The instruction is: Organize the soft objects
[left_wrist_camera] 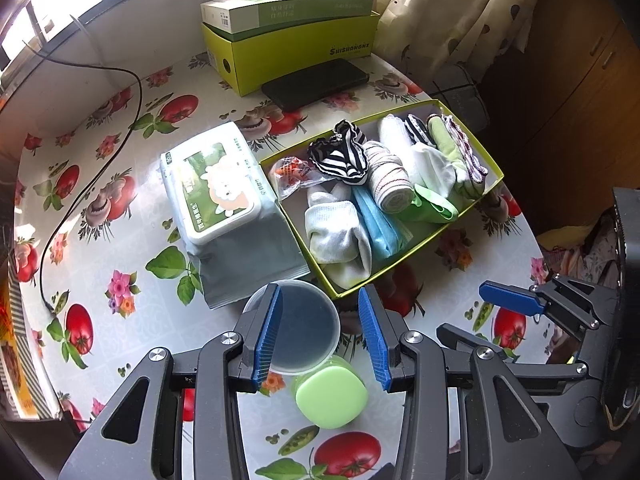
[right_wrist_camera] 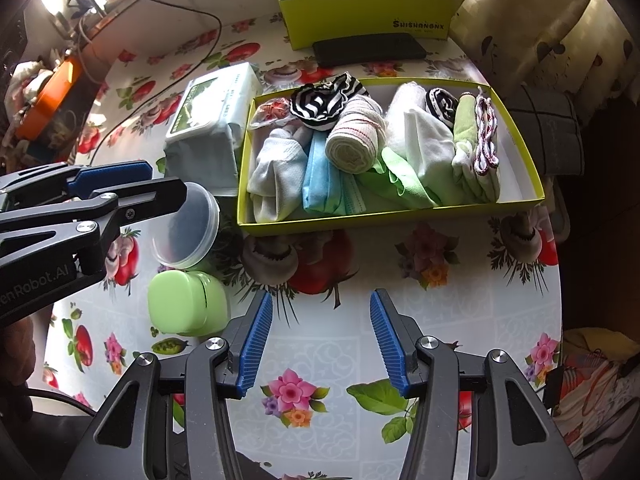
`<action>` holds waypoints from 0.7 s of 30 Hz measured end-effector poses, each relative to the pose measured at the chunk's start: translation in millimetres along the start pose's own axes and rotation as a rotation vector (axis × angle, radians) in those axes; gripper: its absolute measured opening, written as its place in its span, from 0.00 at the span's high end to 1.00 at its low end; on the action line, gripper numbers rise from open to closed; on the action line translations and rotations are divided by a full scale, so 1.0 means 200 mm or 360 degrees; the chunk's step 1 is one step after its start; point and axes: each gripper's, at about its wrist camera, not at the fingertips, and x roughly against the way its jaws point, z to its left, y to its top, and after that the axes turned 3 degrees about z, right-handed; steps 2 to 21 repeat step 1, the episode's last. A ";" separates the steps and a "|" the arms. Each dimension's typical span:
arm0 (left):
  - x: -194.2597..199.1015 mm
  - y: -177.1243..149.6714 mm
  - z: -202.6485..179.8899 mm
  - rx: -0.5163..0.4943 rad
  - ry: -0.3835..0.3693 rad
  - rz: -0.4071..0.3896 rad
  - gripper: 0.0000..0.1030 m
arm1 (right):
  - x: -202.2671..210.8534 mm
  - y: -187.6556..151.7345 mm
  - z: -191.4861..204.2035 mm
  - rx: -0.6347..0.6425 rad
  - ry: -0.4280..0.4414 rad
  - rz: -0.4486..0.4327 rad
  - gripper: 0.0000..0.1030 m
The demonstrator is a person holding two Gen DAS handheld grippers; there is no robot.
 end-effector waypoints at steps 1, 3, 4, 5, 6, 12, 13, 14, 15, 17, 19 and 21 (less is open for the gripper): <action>0.00 0.00 0.00 -0.0002 0.0003 0.0002 0.60 | -0.01 0.00 -0.02 0.0000 0.0002 0.0001 0.51; 0.00 0.00 0.00 -0.0002 0.0003 0.0002 0.60 | -0.01 0.00 -0.02 0.0000 0.0002 0.0001 0.51; 0.00 0.00 0.00 -0.0002 0.0003 0.0002 0.60 | -0.01 0.00 -0.02 0.0000 0.0002 0.0001 0.51; 0.00 0.00 0.00 -0.0002 0.0003 0.0002 0.60 | -0.01 0.00 -0.02 0.0000 0.0002 0.0001 0.51; 0.00 0.00 0.00 -0.0002 0.0003 0.0002 0.60 | -0.01 0.00 -0.02 0.0000 0.0002 0.0001 0.51; 0.00 0.00 0.00 -0.0002 0.0003 0.0002 0.60 | -0.01 0.00 -0.02 0.0000 0.0002 0.0001 0.51; 0.00 0.00 0.00 -0.0002 0.0003 0.0002 0.60 | -0.01 0.00 -0.02 0.0000 0.0002 0.0001 0.51; 0.00 0.00 0.00 -0.0002 0.0003 0.0002 0.60 | -0.01 0.00 -0.02 0.0000 0.0002 0.0001 0.51; 0.00 0.00 0.00 -0.0002 0.0003 0.0002 0.60 | -0.01 0.00 -0.02 0.0000 0.0002 0.0001 0.51; 0.00 0.00 0.00 -0.0002 0.0003 0.0002 0.60 | -0.01 0.00 -0.02 0.0000 0.0002 0.0001 0.51; 0.00 0.00 0.00 -0.0002 0.0003 0.0002 0.60 | -0.01 0.00 -0.02 0.0000 0.0002 0.0001 0.51; 0.00 0.00 0.00 -0.0002 0.0003 0.0002 0.60 | -0.01 0.00 -0.02 0.0000 0.0002 0.0001 0.51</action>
